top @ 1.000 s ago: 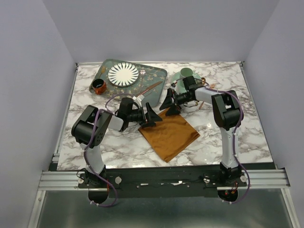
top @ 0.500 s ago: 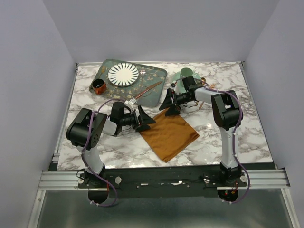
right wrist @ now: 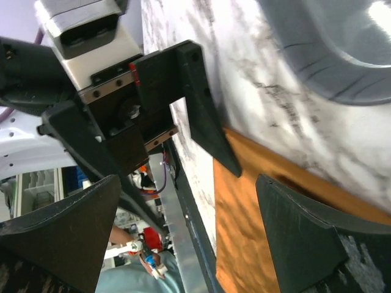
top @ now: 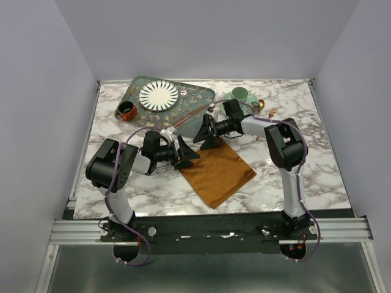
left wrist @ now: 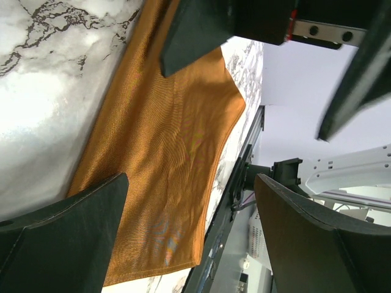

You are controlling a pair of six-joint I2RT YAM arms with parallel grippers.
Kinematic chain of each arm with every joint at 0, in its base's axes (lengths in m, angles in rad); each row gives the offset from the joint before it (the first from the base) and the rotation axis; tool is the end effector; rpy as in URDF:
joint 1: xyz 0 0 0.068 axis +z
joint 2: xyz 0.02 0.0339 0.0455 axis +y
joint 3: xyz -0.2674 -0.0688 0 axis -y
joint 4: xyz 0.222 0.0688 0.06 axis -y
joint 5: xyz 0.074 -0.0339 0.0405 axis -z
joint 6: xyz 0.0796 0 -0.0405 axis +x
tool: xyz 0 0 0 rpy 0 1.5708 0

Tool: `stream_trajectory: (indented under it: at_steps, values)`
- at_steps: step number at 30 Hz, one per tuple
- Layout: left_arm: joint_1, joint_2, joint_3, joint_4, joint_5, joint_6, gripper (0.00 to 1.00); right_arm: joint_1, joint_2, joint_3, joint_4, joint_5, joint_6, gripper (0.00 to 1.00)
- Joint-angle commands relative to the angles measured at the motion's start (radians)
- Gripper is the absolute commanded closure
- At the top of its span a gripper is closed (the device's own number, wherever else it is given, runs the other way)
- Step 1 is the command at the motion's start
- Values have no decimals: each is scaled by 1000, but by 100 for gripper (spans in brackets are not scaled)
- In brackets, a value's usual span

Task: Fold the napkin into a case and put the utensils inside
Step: Smooth out the square-folded napkin at the center of the board.

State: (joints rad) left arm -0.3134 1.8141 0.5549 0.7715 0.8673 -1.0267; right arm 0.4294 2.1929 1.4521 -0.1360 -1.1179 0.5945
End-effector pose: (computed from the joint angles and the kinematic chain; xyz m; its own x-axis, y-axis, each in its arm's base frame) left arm 0.2861 -0.1565 0.1213 -0.9497 -0.2740 -0.1516 0.0536 0.3346 -0.9408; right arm 0.3791 0.2523 0.1416 -0.9739 -0.1764 -0.1427 -0.1927 0.3105 0.9309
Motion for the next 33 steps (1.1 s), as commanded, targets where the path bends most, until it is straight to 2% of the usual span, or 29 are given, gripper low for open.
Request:
stream_trajectory:
  at_steps: [1, 9, 15, 19, 20, 22, 27, 30, 33]
  values:
    - [-6, 34, -21, -46, -27, 19, 1, -21, 91, 27, 44, -19, 41, 0]
    - [-6, 45, -29, -64, -48, 27, 1, -95, 171, 51, 33, -14, 27, 0]
    - [-6, 48, -30, -71, -60, 30, 1, -104, 215, 100, 32, -62, 51, 0]
    - [-6, 25, -27, -57, -42, 39, 1, -103, 180, 126, 32, -105, 59, 0]
    - [-9, -4, -24, -48, -31, 42, 1, -103, 122, 117, 32, -124, 57, 0]
    - [-15, -42, -9, -43, -24, 59, 1, -103, 39, 73, 32, -132, 45, 0]
    - [-41, -179, 22, -52, -34, 74, 1, -104, -201, -165, -16, -143, 4, 0]
    - [-44, -210, 31, -72, -60, 79, 1, -106, -266, -301, -17, -137, -21, 0]
    - [-55, -185, 46, -81, -70, 86, 1, -106, -251, -346, -57, -135, -73, 0]
